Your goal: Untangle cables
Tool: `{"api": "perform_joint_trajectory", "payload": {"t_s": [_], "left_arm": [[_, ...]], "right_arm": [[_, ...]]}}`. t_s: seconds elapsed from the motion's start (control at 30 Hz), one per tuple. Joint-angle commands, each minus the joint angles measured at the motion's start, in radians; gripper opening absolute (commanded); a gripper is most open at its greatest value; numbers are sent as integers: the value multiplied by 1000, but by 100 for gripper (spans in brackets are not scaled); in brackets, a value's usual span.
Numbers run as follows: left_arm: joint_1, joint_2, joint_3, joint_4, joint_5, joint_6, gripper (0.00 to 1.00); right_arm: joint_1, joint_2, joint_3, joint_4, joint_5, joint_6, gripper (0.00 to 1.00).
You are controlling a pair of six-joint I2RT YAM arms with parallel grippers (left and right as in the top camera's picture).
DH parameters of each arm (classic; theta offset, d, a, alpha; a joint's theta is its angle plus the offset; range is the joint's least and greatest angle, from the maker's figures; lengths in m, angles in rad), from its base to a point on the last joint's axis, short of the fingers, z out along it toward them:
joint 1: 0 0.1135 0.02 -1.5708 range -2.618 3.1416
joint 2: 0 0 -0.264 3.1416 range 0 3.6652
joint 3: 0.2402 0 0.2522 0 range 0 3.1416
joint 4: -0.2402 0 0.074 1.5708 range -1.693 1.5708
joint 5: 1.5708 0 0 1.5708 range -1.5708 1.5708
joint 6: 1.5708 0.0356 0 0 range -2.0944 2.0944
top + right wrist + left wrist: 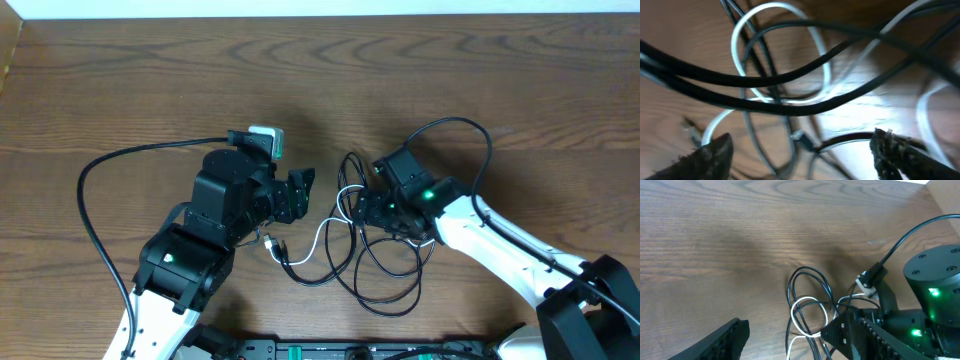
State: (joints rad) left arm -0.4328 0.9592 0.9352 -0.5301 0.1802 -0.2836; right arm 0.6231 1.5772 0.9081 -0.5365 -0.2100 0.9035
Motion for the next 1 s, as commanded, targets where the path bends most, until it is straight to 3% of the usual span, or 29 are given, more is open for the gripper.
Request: {"api": "perform_joint_trajectory", "payload": {"t_s": [0.0,0.13,0.23,0.6,0.97], "left_arm": [[5,-5,0,-10,-10,17,70],[5,0,0,-12,-10,17,70],[4,6,0,-12,-10,17,70],[4,8,0,-34,-10,17,70],[4,8,0,-43,-10,17,70]], "right_arm": [[38,5,13,29,-25,209,81],[73,5,13,69,50,222,75],[110,15,13,79,172,199,65],[153,93,13,81,333,181,72],[154,231,13,147,398,181,60]]}}
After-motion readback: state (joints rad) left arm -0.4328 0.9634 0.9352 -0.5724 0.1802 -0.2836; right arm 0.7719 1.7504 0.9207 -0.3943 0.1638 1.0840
